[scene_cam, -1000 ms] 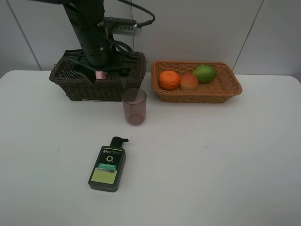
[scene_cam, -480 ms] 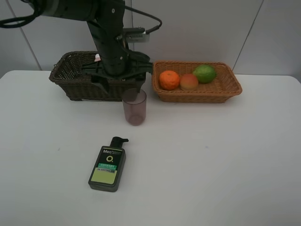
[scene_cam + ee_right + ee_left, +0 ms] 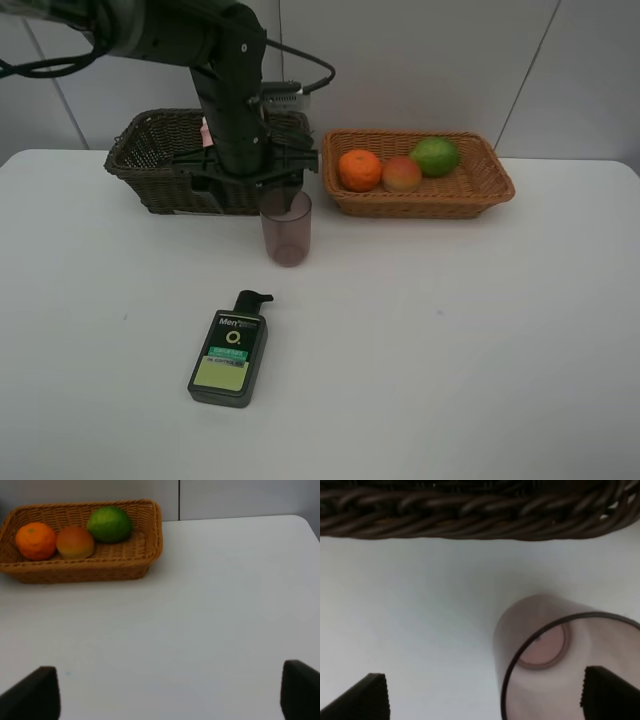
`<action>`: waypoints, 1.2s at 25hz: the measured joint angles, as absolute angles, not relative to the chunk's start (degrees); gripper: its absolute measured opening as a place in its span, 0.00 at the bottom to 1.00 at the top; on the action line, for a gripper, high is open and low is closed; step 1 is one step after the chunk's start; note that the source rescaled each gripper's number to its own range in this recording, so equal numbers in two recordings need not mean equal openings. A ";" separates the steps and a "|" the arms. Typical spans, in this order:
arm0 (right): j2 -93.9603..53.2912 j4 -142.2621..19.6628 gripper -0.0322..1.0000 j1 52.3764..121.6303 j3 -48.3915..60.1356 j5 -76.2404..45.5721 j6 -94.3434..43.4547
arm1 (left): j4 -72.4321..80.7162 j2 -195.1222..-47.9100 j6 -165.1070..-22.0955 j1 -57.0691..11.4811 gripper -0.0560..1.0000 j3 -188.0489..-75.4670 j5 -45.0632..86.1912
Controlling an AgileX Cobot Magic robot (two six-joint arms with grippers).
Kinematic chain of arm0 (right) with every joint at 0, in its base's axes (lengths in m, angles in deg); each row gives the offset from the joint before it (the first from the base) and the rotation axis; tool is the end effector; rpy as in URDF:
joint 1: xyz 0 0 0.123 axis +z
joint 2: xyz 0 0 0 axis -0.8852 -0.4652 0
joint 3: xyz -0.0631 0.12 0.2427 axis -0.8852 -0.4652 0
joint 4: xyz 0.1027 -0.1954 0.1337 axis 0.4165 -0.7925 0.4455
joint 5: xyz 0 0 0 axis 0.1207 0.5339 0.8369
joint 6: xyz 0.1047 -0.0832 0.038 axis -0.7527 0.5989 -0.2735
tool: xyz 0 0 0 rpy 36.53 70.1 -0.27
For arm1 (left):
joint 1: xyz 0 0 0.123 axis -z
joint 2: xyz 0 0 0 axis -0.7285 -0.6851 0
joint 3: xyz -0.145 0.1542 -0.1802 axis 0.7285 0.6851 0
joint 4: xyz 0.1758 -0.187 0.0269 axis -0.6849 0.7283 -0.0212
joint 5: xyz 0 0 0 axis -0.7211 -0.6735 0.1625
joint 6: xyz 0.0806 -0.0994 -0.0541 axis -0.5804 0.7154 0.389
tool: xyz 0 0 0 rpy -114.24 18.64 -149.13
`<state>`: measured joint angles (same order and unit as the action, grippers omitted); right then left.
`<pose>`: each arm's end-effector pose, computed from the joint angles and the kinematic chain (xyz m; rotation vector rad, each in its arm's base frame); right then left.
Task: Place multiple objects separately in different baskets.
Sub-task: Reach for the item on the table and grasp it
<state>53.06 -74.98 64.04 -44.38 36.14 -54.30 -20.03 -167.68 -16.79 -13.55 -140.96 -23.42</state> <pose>0.0480 -0.0108 0.2665 0.0803 2.0105 -0.0338 0.3871 -0.2306 0.1213 -0.0867 2.8156 -0.0789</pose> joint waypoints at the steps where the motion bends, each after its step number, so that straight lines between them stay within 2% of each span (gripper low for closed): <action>1: 53.06 -74.98 0.87 64.04 -44.38 36.14 -54.30 | -19.92 -167.78 -16.84 -13.80 0.99 -140.96 -23.42; 16: 53.06 -74.98 0.87 64.04 -44.38 36.14 -54.30 | -15.23 -172.57 -18.61 -14.03 0.99 -140.96 -19.72; 18: 53.06 -74.98 0.87 64.04 -44.38 36.14 -54.30 | -15.23 -172.57 -18.61 -14.03 0.97 -140.96 -19.29; 20: 53.06 -74.98 0.87 64.04 -44.38 36.14 -54.30 | -15.23 -172.57 -18.61 -14.03 0.88 -140.96 -19.30; 21: 53.06 -74.98 0.87 64.04 -44.38 36.14 -54.30 | -15.23 -172.57 -18.56 -14.03 0.80 -140.96 -19.30; 26: 53.06 -74.98 0.87 64.04 -44.38 36.14 -54.30 | -15.23 -172.57 -18.51 -14.03 0.28 -140.96 -18.57; 28: 53.06 -74.98 0.87 64.04 -44.38 36.14 -54.30 | -15.23 -172.57 -18.51 -14.03 0.14 -140.96 -18.29; 30: 53.06 -74.98 0.87 64.04 -44.38 36.14 -54.30 | -15.23 -172.57 -18.46 -14.03 0.06 -140.96 -18.16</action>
<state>53.06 -74.98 64.04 -44.38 36.14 -54.30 -15.23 -172.57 -18.46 -14.03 -140.96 -18.16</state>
